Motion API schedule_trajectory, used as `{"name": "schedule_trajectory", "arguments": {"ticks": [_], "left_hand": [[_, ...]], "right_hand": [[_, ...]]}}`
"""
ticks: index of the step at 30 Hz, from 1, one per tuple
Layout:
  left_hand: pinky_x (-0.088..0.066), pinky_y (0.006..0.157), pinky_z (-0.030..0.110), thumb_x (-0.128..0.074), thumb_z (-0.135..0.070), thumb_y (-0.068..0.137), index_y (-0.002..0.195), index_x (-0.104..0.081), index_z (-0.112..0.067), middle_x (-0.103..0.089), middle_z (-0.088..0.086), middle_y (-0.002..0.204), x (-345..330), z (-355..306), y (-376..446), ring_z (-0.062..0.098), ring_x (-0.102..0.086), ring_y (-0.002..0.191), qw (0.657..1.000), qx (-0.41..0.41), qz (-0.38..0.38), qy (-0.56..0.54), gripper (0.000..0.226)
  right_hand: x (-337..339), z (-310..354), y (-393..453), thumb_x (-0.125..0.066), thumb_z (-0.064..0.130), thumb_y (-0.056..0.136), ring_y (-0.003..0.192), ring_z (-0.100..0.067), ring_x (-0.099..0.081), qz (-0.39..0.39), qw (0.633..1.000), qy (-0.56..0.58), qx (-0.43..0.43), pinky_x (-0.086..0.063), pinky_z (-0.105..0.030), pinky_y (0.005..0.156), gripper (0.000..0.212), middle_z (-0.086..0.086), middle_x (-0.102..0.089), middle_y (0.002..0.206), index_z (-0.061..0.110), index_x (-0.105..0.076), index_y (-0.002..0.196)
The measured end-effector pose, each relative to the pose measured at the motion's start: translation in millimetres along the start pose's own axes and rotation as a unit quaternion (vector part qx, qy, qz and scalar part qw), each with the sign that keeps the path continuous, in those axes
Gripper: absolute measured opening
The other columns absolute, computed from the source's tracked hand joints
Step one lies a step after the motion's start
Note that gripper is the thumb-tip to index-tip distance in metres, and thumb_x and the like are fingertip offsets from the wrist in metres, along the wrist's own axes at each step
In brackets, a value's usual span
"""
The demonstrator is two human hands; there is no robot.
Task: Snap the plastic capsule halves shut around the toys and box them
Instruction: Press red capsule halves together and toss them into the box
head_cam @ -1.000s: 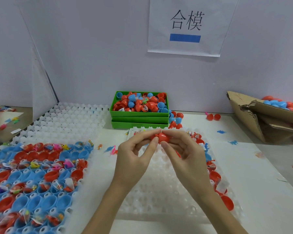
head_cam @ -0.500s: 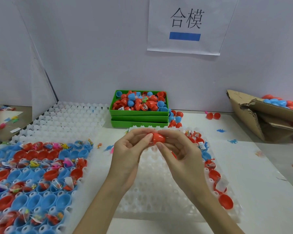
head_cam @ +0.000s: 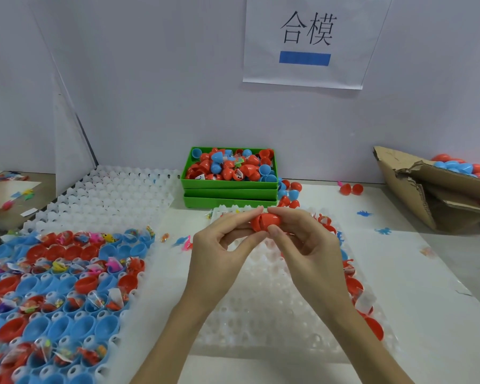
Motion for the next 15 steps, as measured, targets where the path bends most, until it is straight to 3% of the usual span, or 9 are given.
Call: {"name": "schedule_trajectory", "arguments": {"ticks": [5,9,15], "left_hand": [[-0.061,0.091,0.031,-0.085,-0.020,0.080,0.123,-0.077,-0.019,-0.078,-0.008,0.110,7.8,-11.1,0.7,0.022,-0.075,0.102,0.996,-0.061,-0.011,0.067,0.044],[-0.061,0.088,0.025,-0.088,-0.026,0.076,0.121,-0.077,-0.022,-0.078,-0.012,0.106,10.6,-8.4,0.7,0.014,-0.077,0.096,0.997,-0.043,-0.024,0.065,0.046],[-0.063,0.084,0.035,-0.091,-0.023,0.076,0.110,-0.081,-0.021,-0.078,-0.012,0.102,11.1,-13.9,0.7,0.021,-0.076,0.092,0.991,-0.082,-0.030,0.102,0.036]], "right_hand": [[-3.2,0.3,2.5,-0.071,0.024,0.091,0.109,-0.013,-0.073,0.049,0.998,0.031,-0.016,-0.058,-0.022,0.091,0.034,0.010,-0.077,0.113,0.019,-0.073,0.124],[-0.4,-2.6,3.7,-0.073,0.029,0.086,0.107,-0.009,-0.074,0.054,0.997,0.037,-0.038,-0.058,-0.021,0.090,0.037,0.012,-0.078,0.111,0.022,-0.075,0.123],[0.3,-4.8,1.4,-0.074,0.023,0.088,0.107,-0.001,-0.072,0.045,0.998,-0.006,-0.038,-0.058,-0.019,0.090,0.042,0.014,-0.077,0.114,0.020,-0.071,0.130]]}}
Point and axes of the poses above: each hand's wrist, its own y-axis towards the middle knuckle, its own x-axis out of the back of the hand, z = x × y, the point moved 10 cm from there along y, towards the middle knuckle
